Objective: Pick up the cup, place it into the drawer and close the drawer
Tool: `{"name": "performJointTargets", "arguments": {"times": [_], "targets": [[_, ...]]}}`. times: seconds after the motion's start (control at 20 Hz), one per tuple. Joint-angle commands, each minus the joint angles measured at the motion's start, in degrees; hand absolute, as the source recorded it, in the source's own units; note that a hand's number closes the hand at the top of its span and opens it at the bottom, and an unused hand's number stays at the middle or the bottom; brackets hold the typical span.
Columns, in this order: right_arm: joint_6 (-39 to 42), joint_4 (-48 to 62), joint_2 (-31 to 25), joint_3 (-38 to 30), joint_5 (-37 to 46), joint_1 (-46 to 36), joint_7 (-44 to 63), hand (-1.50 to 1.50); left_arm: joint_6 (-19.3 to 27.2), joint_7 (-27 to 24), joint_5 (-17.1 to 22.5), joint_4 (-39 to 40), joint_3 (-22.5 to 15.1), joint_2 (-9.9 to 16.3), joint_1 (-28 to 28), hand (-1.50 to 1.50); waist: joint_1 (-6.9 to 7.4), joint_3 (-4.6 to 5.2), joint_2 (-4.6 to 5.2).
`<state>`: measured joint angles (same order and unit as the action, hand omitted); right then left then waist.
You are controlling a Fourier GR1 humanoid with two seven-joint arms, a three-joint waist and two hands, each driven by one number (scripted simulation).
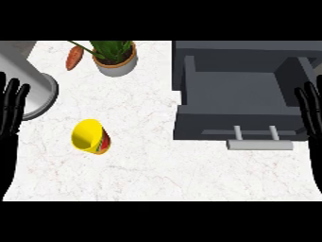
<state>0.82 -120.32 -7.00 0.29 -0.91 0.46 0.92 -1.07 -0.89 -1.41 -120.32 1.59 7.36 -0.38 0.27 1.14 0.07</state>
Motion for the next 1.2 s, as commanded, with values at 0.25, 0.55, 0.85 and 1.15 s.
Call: {"name": "performJointTargets", "arguments": {"times": [0.25, 0.55, 0.85, 1.15], "targets": [[0.2, 0.2, 1.2, 1.3, 0.1, -2.0, -2.8, -1.5, -27.1, -3.6, 24.4, 5.8, -5.6, 8.4, -3.9, -1.5, -2.42, -0.9, 0.45], [4.5, 5.6, -1.2, 3.6, -1.2, -3.0, 2.6, -1.5, -35.2, 6.4, 46.2, 21.7, 2.5, 15.2, -6.9, -1.5, -0.91, -1.09, 0.34], [3.3, 9.3, 0.0, 2.1, -0.9, -8.8, 4.4, -1.5, -44.0, 3.0, 40.9, 40.7, 4.6, 16.9, -13.6, -1.5, -0.59, -1.12, 0.06], [5.3, 9.1, -0.7, 0.9, -2.0, -9.0, 4.0, -1.5, -47.3, -7.5, 25.8, 52.5, 5.5, 13.3, -15.5, -1.5, -0.56, -1.12, 0.0]]}}
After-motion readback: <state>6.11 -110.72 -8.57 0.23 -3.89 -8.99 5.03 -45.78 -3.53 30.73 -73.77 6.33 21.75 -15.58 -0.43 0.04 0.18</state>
